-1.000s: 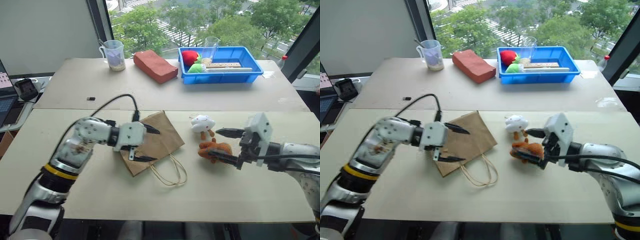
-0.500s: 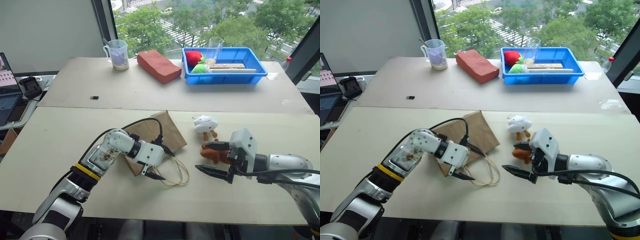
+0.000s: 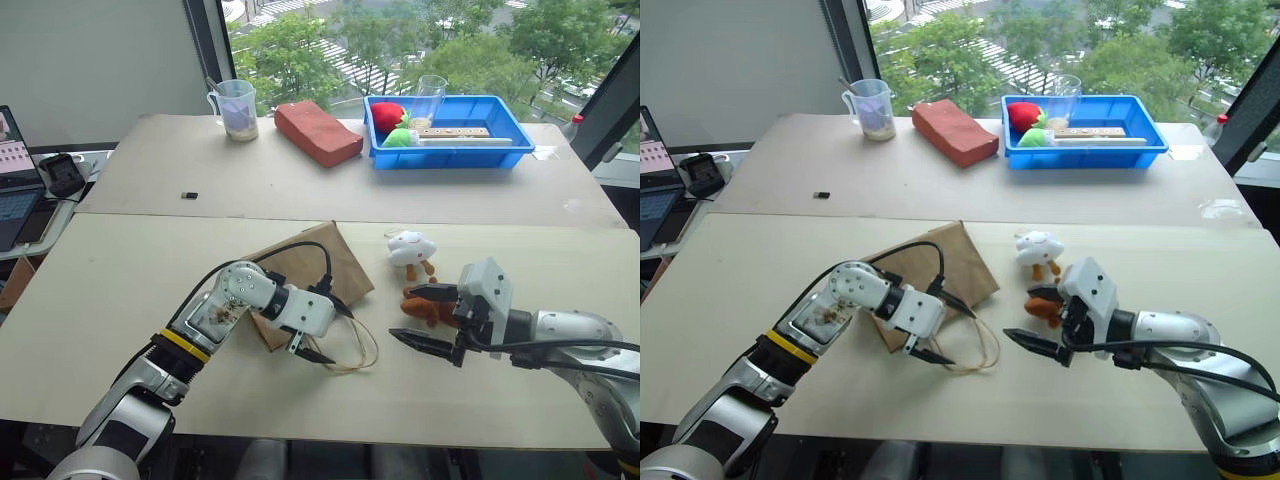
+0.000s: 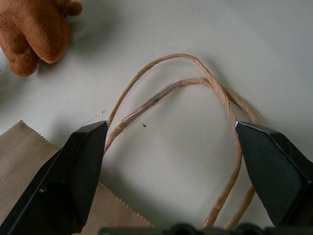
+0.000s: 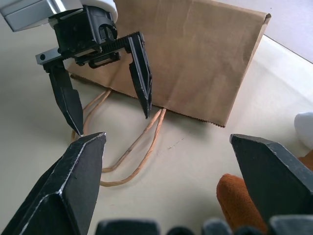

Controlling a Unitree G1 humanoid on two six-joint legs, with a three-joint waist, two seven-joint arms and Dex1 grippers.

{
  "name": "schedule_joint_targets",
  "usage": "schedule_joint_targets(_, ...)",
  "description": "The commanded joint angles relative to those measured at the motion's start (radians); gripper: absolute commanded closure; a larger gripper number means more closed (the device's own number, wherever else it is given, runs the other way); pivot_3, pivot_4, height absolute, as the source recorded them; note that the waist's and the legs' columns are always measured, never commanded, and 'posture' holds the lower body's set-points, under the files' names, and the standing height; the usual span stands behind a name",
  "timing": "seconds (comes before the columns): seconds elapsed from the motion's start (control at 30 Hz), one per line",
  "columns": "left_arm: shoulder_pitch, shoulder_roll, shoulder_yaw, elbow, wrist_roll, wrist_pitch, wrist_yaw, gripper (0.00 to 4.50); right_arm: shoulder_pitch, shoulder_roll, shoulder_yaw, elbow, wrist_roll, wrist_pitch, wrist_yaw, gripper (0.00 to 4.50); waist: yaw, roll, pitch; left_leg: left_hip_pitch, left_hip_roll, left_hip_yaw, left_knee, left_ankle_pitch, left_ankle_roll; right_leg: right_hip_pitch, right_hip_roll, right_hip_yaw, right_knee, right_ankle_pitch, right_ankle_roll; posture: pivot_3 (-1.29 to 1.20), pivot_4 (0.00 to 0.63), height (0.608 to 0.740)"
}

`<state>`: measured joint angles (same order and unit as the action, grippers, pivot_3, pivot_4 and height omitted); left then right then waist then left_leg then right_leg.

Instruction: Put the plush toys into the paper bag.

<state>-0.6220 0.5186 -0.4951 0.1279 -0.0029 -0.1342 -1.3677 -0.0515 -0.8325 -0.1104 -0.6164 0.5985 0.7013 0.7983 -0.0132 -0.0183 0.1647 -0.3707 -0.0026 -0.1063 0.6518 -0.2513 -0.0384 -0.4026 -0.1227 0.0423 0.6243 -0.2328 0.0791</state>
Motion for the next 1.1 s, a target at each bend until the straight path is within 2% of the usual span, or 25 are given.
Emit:
schedule_joint_targets(0.03, 0.010, 0.021, 0.015, -0.047, -0.018, -0.003, -0.017, 0.07, -0.011, 0.006, -0.016, -0.020, 0.004, -0.015, -0.009, 0.00, 0.000, 0.000, 0.000, 0.000, 0.000, 0.000, 0.000, 0.000, 0.000, 0.000, 0.000, 0.000, 0.000, 0.000, 0.000, 0.00, 0.150, 0.740)
schedule_joint_targets(0.63, 0.025, -0.002, -0.006, -0.012, 0.054, -0.020, 0.041, 0.07, -0.020, -0.002, -0.023, -0.037, 0.031, 0.013, -0.027, 0.00, 0.001, 0.000, 0.000, 0.000, 0.000, 0.000, 0.000, 0.000, 0.000, 0.000, 0.000, 0.000, 0.000, 0.000, 0.000, 0.00, 0.150, 0.740)
schedule_joint_targets(0.73, 0.025, -0.002, -0.007, -0.009, 0.048, -0.020, 0.033, 0.79, -0.025, -0.003, -0.024, -0.030, 0.030, 0.013, -0.027, 0.00, 0.001, 0.000, 0.000, 0.000, 0.000, 0.000, 0.000, 0.000, 0.000, 0.000, 0.000, 0.000, 0.000, 0.000, 0.000, 0.00, 0.150, 0.740)
schedule_joint_targets(1.0, 0.033, 0.006, -0.010, -0.025, 0.027, -0.008, -0.001, 4.42, -0.035, 0.000, -0.025, -0.027, 0.033, 0.017, -0.033, 0.00, 0.001, 0.000, 0.000, 0.000, 0.000, 0.000, 0.000, 0.000, 0.000, 0.000, 0.000, 0.000, 0.000, 0.000, 0.000, 0.00, 0.150, 0.740)
schedule_joint_targets(1.1, 0.034, 0.007, -0.002, -0.031, 0.015, 0.001, -0.010, 4.47, -0.038, -0.001, -0.028, -0.024, 0.035, 0.018, -0.034, 0.00, 0.001, 0.000, 0.000, 0.000, 0.000, 0.000, 0.000, 0.000, 0.000, 0.000, 0.000, 0.000, 0.000, 0.000, 0.000, 0.00, 0.150, 0.740)
